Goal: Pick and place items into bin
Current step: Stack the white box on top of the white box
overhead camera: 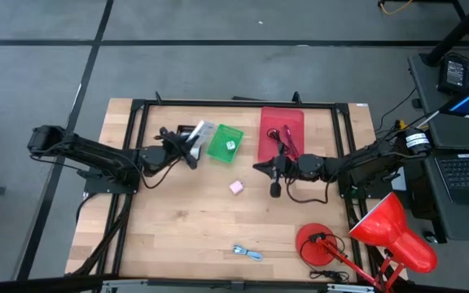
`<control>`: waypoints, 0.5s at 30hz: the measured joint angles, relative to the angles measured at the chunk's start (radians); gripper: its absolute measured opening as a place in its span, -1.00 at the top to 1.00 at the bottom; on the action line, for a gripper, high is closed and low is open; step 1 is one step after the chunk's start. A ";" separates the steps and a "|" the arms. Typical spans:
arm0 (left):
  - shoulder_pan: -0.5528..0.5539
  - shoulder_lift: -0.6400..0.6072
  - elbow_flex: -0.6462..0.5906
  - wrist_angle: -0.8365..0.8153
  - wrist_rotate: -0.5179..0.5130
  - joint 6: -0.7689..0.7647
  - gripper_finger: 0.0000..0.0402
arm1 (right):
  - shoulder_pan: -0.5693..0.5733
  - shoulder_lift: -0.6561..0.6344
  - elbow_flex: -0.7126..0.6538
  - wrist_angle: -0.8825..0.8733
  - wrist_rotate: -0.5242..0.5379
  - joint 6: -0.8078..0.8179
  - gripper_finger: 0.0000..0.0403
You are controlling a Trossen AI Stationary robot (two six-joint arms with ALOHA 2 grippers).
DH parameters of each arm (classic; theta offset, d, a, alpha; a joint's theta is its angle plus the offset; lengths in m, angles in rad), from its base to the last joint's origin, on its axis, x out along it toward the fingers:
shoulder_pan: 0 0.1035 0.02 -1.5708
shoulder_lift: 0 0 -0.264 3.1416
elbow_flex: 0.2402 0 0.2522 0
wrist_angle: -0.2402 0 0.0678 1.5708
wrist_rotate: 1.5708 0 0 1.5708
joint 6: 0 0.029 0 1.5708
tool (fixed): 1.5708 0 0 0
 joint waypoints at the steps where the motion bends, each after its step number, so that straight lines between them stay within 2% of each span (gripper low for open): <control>1: 0.000 -0.006 0.000 -0.010 -0.026 -0.001 0.83 | -0.004 0.000 0.000 0.000 0.000 0.000 1.00; 6: -0.020 -0.039 0.000 -0.095 -0.145 -0.060 0.83 | -0.018 0.000 0.000 0.000 0.000 0.000 1.00; 15: -0.037 -0.088 0.000 -0.263 -0.261 -0.288 0.83 | -0.037 0.000 0.000 0.001 0.000 0.000 1.00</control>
